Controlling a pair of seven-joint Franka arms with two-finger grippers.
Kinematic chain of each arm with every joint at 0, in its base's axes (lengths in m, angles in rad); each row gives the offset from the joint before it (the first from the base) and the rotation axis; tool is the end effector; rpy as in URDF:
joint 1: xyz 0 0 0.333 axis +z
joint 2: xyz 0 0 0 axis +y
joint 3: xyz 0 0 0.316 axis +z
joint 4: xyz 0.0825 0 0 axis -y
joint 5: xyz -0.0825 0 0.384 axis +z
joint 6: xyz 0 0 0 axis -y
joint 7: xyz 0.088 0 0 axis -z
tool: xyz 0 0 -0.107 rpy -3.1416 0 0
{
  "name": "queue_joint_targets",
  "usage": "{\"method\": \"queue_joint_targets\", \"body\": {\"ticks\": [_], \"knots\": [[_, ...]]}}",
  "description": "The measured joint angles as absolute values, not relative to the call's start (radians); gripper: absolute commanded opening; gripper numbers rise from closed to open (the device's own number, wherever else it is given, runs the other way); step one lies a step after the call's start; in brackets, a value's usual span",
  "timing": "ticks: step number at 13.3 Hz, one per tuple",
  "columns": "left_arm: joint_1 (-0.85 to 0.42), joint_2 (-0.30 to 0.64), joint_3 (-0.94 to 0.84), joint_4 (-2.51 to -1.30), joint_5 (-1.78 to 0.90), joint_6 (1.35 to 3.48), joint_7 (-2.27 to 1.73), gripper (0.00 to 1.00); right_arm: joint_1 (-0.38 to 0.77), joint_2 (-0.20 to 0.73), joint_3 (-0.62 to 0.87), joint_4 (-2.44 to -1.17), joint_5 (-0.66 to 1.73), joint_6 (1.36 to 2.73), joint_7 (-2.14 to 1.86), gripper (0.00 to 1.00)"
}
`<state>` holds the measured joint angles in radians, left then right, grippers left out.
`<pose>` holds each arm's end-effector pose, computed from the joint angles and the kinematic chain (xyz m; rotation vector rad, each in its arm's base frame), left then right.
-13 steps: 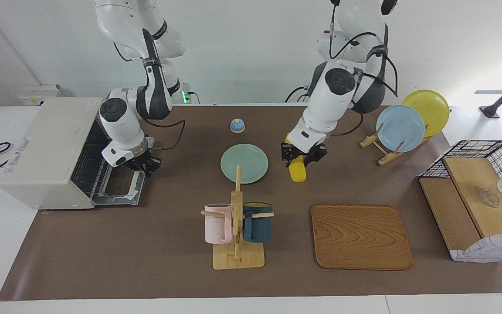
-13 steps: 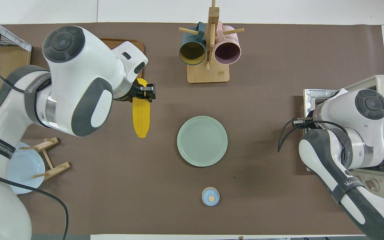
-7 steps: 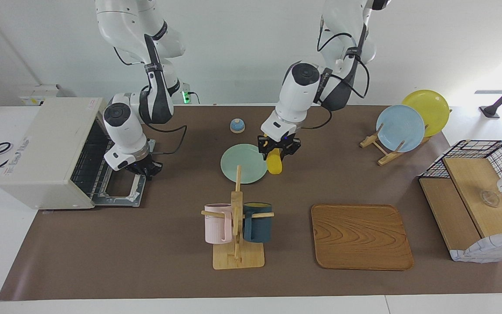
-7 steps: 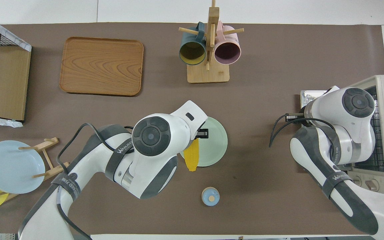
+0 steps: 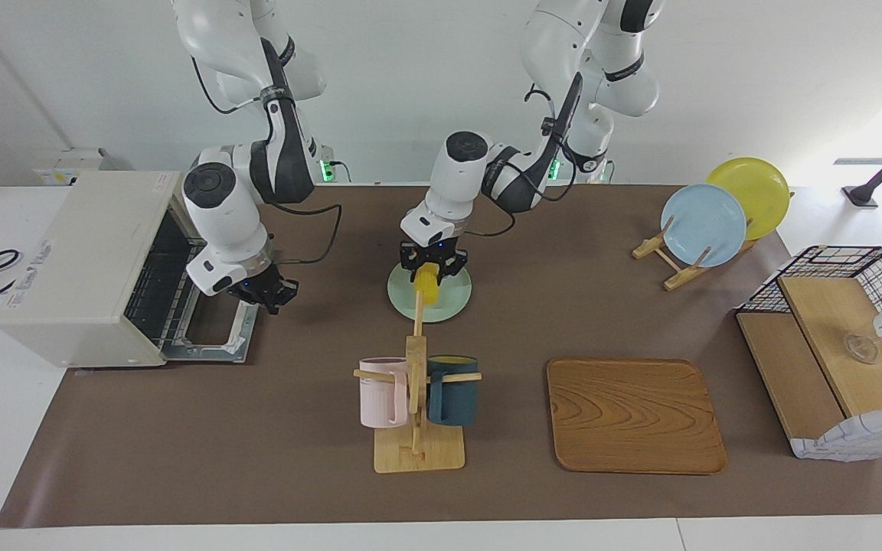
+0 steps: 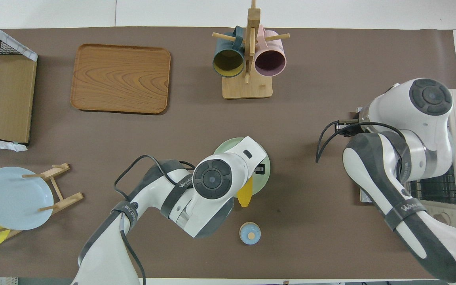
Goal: Put corn in oven
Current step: 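Lower the corn onto the green plate and open the left gripper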
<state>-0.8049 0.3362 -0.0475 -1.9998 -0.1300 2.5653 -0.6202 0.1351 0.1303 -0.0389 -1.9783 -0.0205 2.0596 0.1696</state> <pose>0.4147 -0.4692 0.3135 2.9056 -0.1845 0.1513 0.5749 0.0549 0.3986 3.1100 -0.0982 -0.0707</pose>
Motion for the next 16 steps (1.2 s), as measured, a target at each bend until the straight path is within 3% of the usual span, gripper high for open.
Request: {"method": "queue_joint_targets", "body": {"ticks": [4,10,11,12,16], "knots": [[-0.806,0.339,-0.045,-1.996,-0.130,2.569,-0.617,0.00,0.135,0.052,-0.041,-1.921,-0.020,1.919,0.169,1.00],[-0.760,0.349,-0.025,-1.926,-0.130,2.512,-0.558,0.03,0.160,-0.027,-0.037,-1.921,0.046,1.846,0.113,1.00],[-0.760,0.352,-0.026,-1.924,-0.130,2.512,-0.557,0.81,0.159,-0.028,-0.039,-1.921,0.077,1.846,0.099,1.00],[-0.761,0.355,-0.027,-1.924,-0.130,2.512,-0.554,1.00,0.160,-0.028,-0.039,-1.921,0.090,1.847,0.090,1.00],[-0.762,0.358,-0.030,-1.924,-0.130,2.510,-0.554,1.00,0.165,-0.028,-0.035,-1.921,0.097,1.850,0.088,1.00]]}}
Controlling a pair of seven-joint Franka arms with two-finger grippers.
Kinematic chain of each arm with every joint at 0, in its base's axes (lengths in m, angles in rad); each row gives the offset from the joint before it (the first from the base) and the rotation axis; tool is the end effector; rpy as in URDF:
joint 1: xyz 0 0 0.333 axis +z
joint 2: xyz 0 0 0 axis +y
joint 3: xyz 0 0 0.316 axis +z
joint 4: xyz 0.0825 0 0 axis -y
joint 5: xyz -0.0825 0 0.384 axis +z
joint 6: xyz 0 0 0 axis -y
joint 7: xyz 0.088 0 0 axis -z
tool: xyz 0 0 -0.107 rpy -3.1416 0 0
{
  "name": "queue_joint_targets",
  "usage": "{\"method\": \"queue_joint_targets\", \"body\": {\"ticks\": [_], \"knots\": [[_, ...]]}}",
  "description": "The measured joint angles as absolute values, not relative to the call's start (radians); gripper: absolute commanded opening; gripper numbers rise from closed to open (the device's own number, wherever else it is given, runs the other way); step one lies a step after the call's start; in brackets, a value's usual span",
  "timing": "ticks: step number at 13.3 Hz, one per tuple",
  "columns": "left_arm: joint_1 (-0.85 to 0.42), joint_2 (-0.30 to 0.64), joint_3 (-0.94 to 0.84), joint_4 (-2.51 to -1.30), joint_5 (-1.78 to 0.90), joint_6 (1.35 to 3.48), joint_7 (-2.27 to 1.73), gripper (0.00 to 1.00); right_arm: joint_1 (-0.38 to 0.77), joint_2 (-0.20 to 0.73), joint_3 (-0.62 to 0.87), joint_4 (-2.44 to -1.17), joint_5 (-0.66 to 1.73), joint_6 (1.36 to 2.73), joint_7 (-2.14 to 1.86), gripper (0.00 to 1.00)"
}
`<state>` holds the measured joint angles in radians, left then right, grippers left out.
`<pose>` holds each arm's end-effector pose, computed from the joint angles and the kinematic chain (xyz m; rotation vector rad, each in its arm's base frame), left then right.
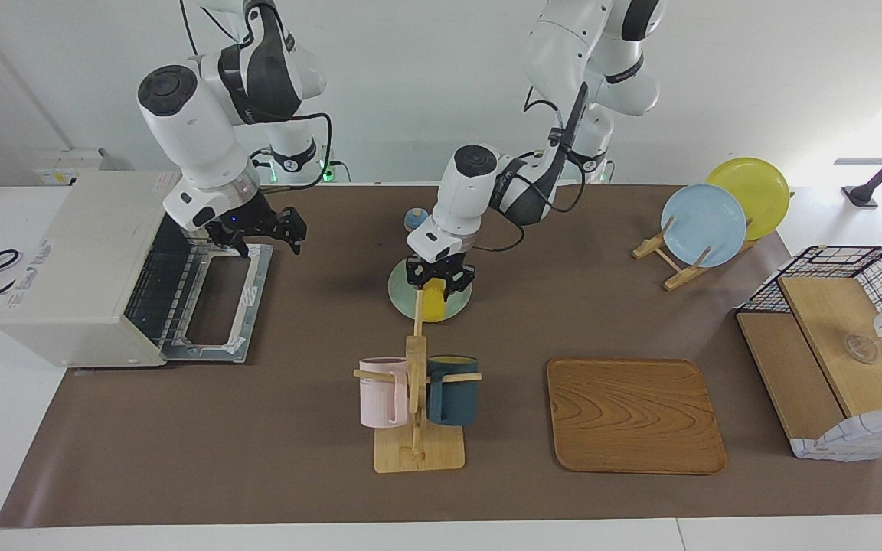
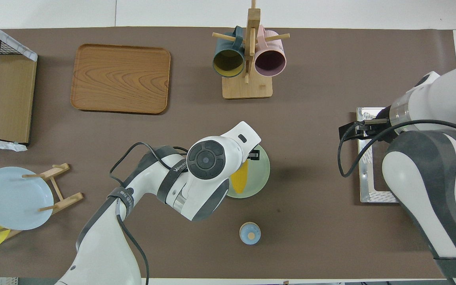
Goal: Put corn in oven
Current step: 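Lower the corn onto the green plate and open the left gripper, then withdraw the left gripper while the right gripper reaches the green plate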
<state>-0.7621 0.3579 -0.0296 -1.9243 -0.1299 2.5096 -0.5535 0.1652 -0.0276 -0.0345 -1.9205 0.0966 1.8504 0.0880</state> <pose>0.4530 -0.4557 0.3275 2.9115 -0.2027 0.1702 0.5420 0.0787 0.4976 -3.0525 -0.0215 0.0801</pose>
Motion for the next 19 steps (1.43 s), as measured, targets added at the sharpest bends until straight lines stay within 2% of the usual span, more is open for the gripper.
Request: {"method": "queue_joint_targets", "body": {"ticks": [4,8,10,12,16,19], "knots": [[-0.723,0.324,-0.025,-1.897,-0.130,2.411,-0.553,1.00,0.195,-0.028,-0.026,-1.911,0.097,1.848,0.088,1.00],[-0.575,0.179,-0.020,-1.832,-0.130,2.149,-0.520,1.00,0.219,-0.027,-0.022,-1.894,0.097,1.833,0.107,1.00],[-0.497,0.134,-0.016,-1.778,-0.130,2.019,-0.479,1.00,0.285,-0.027,-0.019,-1.866,0.096,1.821,0.216,1.00],[-0.407,0.107,-0.013,-1.723,-0.130,1.920,-0.421,1.00,0.404,-0.012,-0.014,-1.817,0.087,1.809,0.381,1.00],[-0.259,0.056,-0.008,-1.680,-0.097,1.815,-0.322,1.00,0.639,0.123,-0.008,-1.655,-0.031,1.795,0.683,1.00],[-0.213,0.043,-0.008,-1.666,-0.095,1.768,-0.267,1.00,0.734,0.269,-0.008,-1.568,-0.105,1.829,0.768,1.00]]}}
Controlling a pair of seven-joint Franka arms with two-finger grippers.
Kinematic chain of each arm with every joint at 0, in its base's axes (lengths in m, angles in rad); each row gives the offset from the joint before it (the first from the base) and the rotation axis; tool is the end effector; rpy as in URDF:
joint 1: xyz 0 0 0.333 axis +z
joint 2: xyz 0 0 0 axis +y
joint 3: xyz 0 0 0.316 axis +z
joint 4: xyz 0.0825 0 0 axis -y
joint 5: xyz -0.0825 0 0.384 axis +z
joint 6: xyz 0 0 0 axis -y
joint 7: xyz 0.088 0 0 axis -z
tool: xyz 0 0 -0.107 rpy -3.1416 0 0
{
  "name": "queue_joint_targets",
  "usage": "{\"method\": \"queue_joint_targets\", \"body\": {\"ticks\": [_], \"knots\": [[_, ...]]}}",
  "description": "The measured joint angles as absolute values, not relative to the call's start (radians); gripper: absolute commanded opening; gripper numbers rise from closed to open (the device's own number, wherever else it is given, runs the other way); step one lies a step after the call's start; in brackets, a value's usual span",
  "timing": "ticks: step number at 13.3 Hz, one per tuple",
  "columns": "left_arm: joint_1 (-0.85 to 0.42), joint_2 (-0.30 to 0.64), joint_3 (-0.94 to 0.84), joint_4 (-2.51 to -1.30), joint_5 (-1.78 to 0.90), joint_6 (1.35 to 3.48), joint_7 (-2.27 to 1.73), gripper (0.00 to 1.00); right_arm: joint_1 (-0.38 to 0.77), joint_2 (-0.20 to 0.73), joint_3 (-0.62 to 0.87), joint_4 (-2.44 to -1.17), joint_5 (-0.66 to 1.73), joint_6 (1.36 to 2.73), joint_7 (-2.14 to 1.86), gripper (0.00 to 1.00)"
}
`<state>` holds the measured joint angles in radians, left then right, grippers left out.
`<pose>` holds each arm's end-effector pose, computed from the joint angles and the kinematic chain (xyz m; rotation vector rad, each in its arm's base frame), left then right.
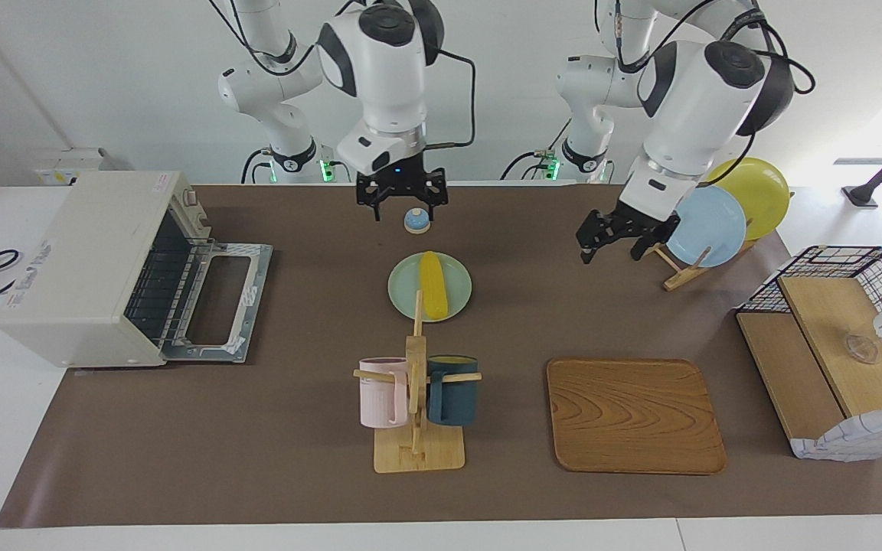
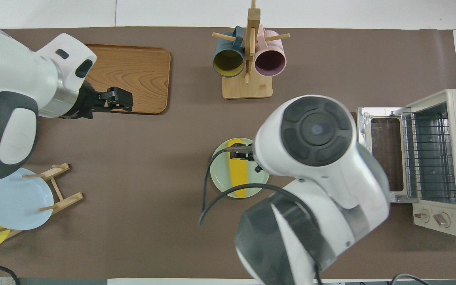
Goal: Put corn in oven
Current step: 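Withdraw the left gripper while the right gripper reaches the green plate, then grasp the green plate rim with the right gripper and lift it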
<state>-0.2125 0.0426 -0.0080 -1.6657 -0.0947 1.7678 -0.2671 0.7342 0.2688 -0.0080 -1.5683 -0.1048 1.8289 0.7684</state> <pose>0.5659 -0.1353 0.5731 3.0343 0.0947 0.0533 0.4860 0.4209 0.4870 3.0586 -0.0225 0.0983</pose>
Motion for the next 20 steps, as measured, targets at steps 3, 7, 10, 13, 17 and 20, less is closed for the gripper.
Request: {"method": "queue_joint_targets", "body": {"ticks": [3,7,10,13,17,20], "knots": [[-0.203,0.027,-0.010,-1.660,-0.062,1.730,-0.255,1.00,0.804,0.405,-0.008,-1.559,-0.195,1.963,0.873,0.95],[-0.191,-0.018,-0.011,-1.656,-0.040,1.643,-0.227,1.00,0.815,0.463,-0.004,-1.598,-0.202,2.100,0.876,0.59],[-0.174,-0.047,-0.011,-1.658,-0.039,1.552,-0.178,1.00,0.827,0.464,-0.003,-1.670,-0.204,2.163,0.865,0.31],[-0.149,-0.059,-0.028,-1.676,-0.039,1.525,-0.128,1.00,0.825,0.458,-0.006,-1.725,-0.204,2.196,0.846,0.32],[-0.106,-0.058,-0.064,-1.681,-0.039,1.584,-0.093,1.00,0.825,0.440,-0.006,-1.797,-0.204,2.245,0.845,0.32],[-0.106,-0.055,-0.070,-1.666,-0.039,1.594,-0.092,1.00,0.825,0.430,-0.006,-1.822,-0.204,2.246,0.845,0.32]]}}
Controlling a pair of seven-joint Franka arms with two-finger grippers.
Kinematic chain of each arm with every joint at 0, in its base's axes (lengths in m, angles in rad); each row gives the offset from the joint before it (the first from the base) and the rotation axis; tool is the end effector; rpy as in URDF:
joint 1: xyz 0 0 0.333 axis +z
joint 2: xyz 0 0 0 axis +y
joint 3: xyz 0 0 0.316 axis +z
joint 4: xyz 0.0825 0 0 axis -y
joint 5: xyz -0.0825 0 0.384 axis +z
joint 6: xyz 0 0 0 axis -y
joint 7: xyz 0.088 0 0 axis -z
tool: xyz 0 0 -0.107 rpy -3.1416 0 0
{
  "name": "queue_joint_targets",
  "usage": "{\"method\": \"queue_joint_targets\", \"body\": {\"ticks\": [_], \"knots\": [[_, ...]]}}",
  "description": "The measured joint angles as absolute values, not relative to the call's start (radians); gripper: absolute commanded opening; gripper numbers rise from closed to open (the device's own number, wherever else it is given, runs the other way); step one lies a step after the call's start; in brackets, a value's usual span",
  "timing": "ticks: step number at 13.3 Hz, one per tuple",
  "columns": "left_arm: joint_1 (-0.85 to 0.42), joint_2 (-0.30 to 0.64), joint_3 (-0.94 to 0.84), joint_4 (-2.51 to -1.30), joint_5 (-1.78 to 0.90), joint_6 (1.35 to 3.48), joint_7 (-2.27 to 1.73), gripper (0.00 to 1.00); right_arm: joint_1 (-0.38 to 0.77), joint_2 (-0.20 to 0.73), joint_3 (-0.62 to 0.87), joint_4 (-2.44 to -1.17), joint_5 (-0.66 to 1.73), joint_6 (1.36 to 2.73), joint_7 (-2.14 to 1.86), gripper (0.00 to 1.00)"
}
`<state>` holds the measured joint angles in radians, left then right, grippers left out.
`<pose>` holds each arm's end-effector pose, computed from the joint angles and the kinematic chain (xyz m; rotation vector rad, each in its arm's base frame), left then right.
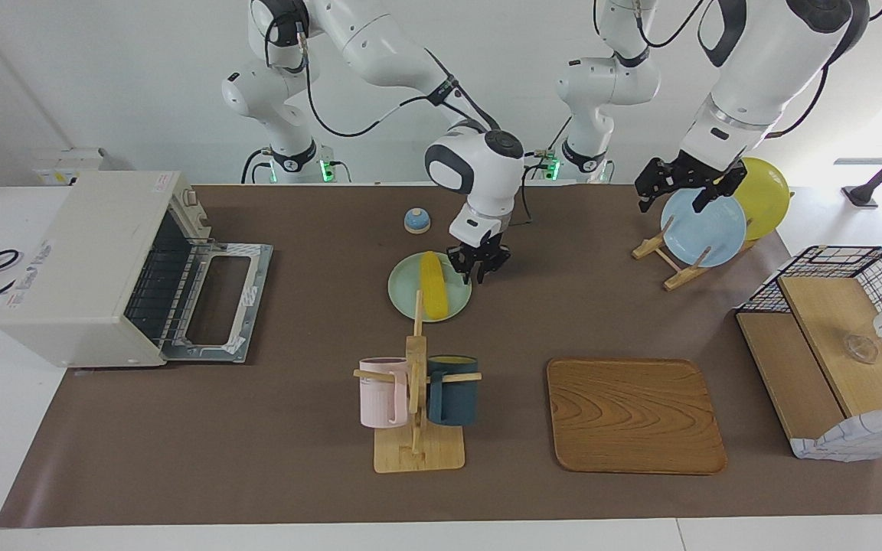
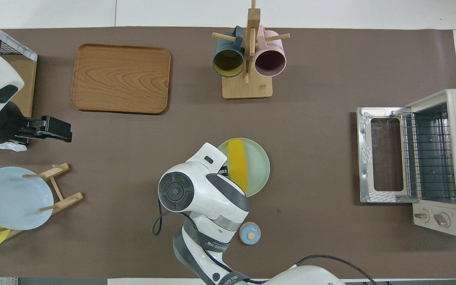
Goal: Put corn in oven
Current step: 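Grasp the green plate rim with the right gripper and lift it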
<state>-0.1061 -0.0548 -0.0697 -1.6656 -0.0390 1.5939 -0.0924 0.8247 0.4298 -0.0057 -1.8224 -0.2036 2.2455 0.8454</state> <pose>0.5291 -0.0992 0.6116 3.1062 -0.1275 -0.0335 0.4442 0.4670 0.3010 3.0195 0.1543 0.1732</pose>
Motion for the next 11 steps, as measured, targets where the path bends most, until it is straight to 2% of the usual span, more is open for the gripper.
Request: {"method": "queue_joint_targets", "body": {"ticks": [2,3,4,9,11], "knots": [[-0.110,-0.055,-0.072,-1.668,-0.039,1.593,-0.092,1.00,0.825,0.421,-0.005,-1.844,-0.204,2.246,0.845,0.29],[-0.110,-0.055,-0.074,-1.670,-0.039,1.593,-0.092,1.00,0.825,0.419,-0.005,-1.851,-0.204,2.246,0.845,0.10],[-0.110,-0.055,-0.075,-1.670,-0.039,1.593,-0.092,1.00,0.825,0.416,-0.005,-1.857,-0.204,2.246,0.845,0.00],[-0.109,-0.055,-0.074,-1.667,-0.017,1.593,-0.092,1.00,0.826,0.398,-0.007,-1.865,-0.233,2.225,0.835,0.00],[-0.109,-0.055,-0.073,-1.667,-0.013,1.593,-0.092,1.00,0.826,0.390,-0.007,-1.857,-0.288,2.157,0.822,0.00]]}}
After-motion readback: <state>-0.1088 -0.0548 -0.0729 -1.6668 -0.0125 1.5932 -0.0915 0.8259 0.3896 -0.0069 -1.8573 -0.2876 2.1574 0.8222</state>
